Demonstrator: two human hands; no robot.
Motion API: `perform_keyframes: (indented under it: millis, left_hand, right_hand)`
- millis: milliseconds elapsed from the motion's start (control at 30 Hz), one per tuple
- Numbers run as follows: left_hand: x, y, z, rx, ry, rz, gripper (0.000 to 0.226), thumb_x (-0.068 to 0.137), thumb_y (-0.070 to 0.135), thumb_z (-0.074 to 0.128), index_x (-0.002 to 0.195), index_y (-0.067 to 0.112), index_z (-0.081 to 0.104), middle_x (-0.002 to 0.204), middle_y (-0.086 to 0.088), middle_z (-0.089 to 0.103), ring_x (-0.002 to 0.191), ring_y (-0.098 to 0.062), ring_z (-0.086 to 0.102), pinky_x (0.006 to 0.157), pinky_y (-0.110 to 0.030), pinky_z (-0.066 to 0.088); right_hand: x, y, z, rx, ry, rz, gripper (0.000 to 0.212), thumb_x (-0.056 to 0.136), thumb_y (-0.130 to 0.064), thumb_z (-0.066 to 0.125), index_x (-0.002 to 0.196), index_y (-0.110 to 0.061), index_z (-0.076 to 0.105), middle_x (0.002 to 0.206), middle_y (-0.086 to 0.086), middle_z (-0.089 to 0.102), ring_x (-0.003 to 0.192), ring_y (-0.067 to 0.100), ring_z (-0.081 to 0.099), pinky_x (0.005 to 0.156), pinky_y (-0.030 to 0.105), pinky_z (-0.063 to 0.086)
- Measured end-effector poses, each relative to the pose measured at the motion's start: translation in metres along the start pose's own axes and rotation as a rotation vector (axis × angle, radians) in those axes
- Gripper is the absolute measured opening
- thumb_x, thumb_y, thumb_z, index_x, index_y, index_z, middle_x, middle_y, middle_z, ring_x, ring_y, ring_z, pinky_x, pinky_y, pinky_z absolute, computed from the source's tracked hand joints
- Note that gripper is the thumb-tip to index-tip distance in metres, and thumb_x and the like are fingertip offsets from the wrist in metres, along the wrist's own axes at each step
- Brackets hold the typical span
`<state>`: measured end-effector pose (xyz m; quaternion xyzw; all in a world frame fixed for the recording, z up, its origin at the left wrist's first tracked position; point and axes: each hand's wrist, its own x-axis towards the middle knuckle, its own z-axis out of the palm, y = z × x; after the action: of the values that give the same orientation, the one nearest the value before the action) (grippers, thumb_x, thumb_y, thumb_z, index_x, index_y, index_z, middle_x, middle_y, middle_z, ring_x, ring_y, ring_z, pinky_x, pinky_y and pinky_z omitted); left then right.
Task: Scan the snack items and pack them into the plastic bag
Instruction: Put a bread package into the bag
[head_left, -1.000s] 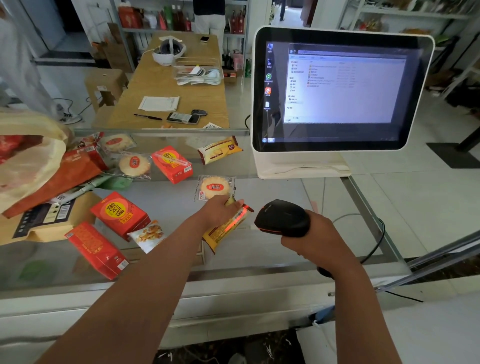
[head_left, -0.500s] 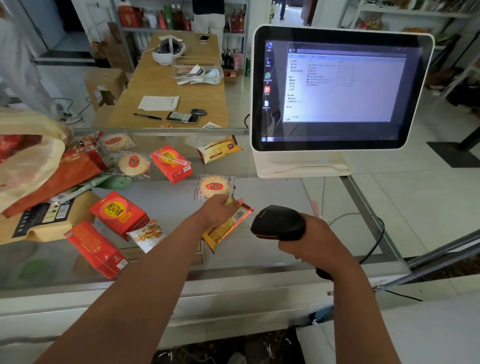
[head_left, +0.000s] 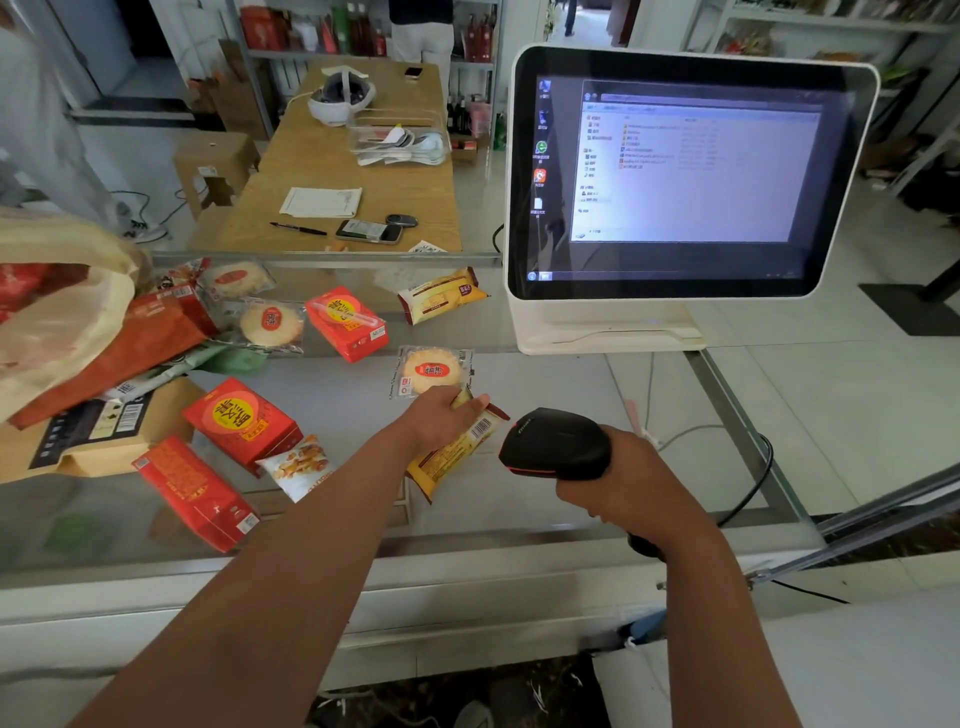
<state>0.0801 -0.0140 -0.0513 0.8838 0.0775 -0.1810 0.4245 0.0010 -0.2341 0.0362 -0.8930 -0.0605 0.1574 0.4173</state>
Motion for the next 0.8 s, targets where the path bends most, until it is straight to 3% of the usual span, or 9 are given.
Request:
perform_keyframes:
  millis: [300, 600, 700, 800]
  left_hand:
    - [0.0038, -0.0018, 0.0013, 0.075, 0.012, -0.002, 0.064, 0.094, 0.062, 0.038, 0.138, 0.017, 0.045, 0.129, -0.007, 0.054, 0.110, -0.026, 0.055, 0.095, -0.040, 0.046]
    - [0.0025, -0.0022, 0.0006, 0.016, 0.002, -0.007, 0.058, 0.094, 0.059, 0.041, 0.136, 0.019, 0.047, 0.123, -0.005, 0.058, 0.104, -0.024, 0.059, 0.086, -0.037, 0.050]
    - [0.0012, -0.0013, 0.0001, 0.026, -0.001, -0.014, 0.062, 0.094, 0.061, 0.040, 0.141, 0.019, 0.043, 0.129, -0.006, 0.056, 0.110, -0.026, 0.057, 0.090, -0.040, 0.049]
    - [-0.0004, 0.0016, 0.0000, 0.048, 0.005, -0.014, 0.062, 0.095, 0.059, 0.039, 0.143, 0.019, 0.041, 0.131, -0.006, 0.054, 0.109, -0.025, 0.055, 0.085, -0.036, 0.046]
  right_hand:
    - [0.0000, 0.0013, -0.0006, 0.005, 0.016, -0.015, 0.031, 0.076, -0.013, 0.073, 0.096, -0.028, 0.055, 0.076, -0.010, 0.062, 0.072, 0.007, 0.062, 0.057, 0.013, 0.047]
    - [0.0012, 0.0030, 0.0013, 0.013, 0.031, -0.013, 0.032, 0.076, -0.012, 0.073, 0.097, -0.028, 0.055, 0.076, -0.011, 0.061, 0.071, 0.006, 0.061, 0.054, 0.010, 0.045]
    - [0.0028, 0.0041, 0.0025, 0.027, 0.061, -0.010, 0.033, 0.077, -0.013, 0.074, 0.098, -0.027, 0.054, 0.077, -0.011, 0.060, 0.075, 0.007, 0.061, 0.059, 0.014, 0.047]
    - [0.0082, 0.0086, 0.0056, 0.014, 0.128, -0.006, 0.030, 0.077, -0.014, 0.074, 0.098, -0.025, 0.055, 0.079, -0.009, 0.061, 0.079, 0.009, 0.060, 0.064, 0.015, 0.047]
